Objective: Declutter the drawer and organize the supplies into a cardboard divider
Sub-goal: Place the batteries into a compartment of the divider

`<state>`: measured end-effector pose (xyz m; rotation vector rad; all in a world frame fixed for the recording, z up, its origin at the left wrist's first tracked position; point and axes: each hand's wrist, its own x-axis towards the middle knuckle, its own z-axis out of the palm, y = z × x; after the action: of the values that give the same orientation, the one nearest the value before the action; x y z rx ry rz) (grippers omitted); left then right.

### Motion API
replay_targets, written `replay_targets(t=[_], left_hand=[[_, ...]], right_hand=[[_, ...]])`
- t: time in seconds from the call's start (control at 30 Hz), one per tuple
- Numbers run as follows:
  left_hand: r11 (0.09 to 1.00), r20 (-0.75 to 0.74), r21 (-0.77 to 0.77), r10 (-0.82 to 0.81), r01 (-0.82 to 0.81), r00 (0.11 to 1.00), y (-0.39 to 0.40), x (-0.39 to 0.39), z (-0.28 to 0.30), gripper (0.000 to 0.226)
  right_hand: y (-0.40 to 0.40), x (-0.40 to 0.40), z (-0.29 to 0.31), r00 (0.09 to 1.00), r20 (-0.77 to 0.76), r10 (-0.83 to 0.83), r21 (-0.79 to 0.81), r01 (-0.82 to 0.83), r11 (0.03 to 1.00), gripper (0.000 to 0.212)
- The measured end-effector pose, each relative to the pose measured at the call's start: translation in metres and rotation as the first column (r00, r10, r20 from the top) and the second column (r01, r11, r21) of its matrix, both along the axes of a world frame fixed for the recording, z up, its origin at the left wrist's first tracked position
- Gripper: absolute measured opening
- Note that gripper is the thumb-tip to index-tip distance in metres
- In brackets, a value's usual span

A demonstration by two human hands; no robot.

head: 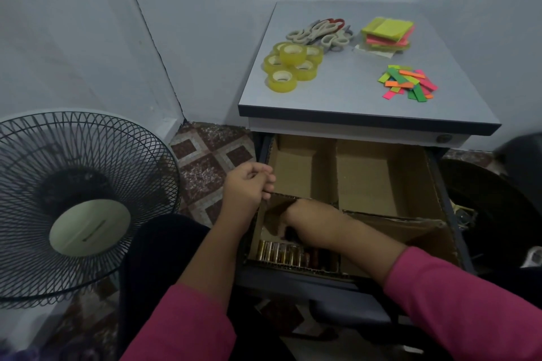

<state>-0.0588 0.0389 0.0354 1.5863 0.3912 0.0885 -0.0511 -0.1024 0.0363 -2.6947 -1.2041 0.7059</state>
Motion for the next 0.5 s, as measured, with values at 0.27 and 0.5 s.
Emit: replay_targets(t=[0.27,0.5], left_hand=[[1.000,-0.012,0.009,-0.008,0.008,1.000,0.001,0.000,-0.001,0.020],[0.992,0.150,-0.047,-0.107,0.115,0.983,0.000,-0.008,0.014,0.020]], right_hand=[[-0.008,-0.010,0.009,0.983,0.174,-0.059,-0.175,0.090,0.981,0.018],[-0.009,-0.017,0.007,0.964,0.201,-0.174,-0.196,0.214,0.957,0.020]])
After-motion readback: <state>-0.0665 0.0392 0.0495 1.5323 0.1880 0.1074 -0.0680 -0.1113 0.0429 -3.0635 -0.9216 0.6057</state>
